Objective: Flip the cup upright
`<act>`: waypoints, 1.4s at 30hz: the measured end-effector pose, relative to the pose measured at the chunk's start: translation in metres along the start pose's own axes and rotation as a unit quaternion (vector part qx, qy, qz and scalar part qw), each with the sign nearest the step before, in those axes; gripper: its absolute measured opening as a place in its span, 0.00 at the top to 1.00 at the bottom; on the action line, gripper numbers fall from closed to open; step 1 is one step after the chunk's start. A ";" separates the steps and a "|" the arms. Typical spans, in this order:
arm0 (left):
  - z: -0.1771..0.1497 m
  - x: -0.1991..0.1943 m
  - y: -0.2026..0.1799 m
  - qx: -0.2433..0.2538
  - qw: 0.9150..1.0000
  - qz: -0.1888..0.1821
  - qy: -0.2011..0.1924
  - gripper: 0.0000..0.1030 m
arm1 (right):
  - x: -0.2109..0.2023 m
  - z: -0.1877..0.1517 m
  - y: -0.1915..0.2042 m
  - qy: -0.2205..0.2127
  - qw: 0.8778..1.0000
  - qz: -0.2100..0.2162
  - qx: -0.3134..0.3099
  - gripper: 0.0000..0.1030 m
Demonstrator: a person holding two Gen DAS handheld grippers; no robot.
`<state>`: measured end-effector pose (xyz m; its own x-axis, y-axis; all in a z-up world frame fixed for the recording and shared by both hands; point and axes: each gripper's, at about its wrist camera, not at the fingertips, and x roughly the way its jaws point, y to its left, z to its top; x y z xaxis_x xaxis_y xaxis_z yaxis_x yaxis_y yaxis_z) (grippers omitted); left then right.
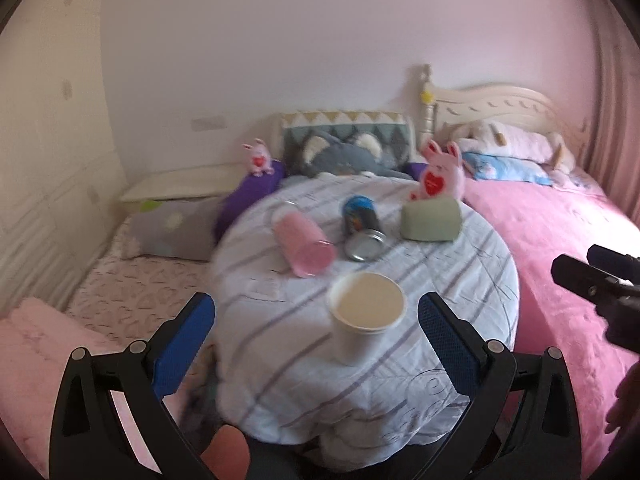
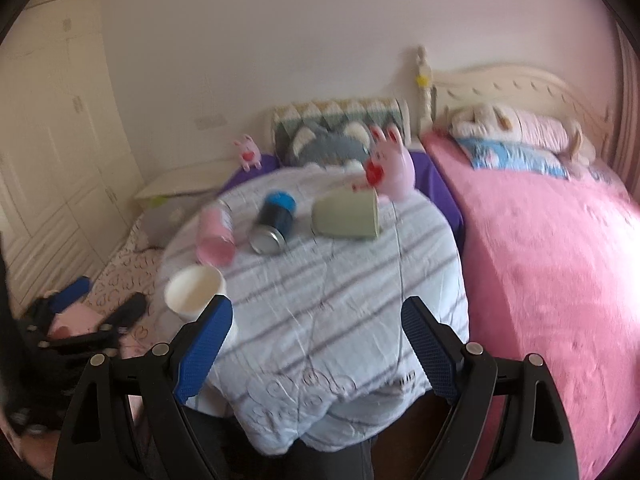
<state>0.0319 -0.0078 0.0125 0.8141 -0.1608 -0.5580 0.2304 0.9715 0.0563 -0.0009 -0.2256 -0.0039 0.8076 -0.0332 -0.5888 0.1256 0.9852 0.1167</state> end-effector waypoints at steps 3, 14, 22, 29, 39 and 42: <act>0.006 -0.019 0.012 -0.003 1.000 0.023 0.017 0.00 | -0.009 0.006 0.014 -0.015 1.000 0.009 -0.019 0.15; -0.026 -0.027 0.018 0.012 0.994 0.053 0.099 0.00 | -0.019 -0.015 0.040 -0.006 0.998 0.033 -0.048 0.15; -0.030 -0.031 0.008 0.019 0.993 0.051 0.106 0.00 | -0.018 -0.021 0.028 0.006 0.999 0.027 -0.030 0.15; -0.027 -0.032 0.009 0.017 0.993 0.054 0.105 0.00 | -0.017 -0.020 0.030 0.010 0.999 0.033 -0.032 0.15; -0.027 -0.033 0.015 0.009 0.993 0.060 0.105 0.00 | -0.016 -0.021 0.035 0.011 0.999 0.035 -0.033 0.15; -0.028 -0.033 0.016 0.008 0.992 0.062 0.106 0.00 | -0.016 -0.021 0.034 0.013 0.999 0.035 -0.033 0.15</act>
<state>-0.0058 0.0175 0.0086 0.7066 0.0029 -0.7076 0.1450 0.9782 0.1487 -0.0214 -0.1878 -0.0071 0.7973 0.0399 -0.6023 0.0304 0.9939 0.1061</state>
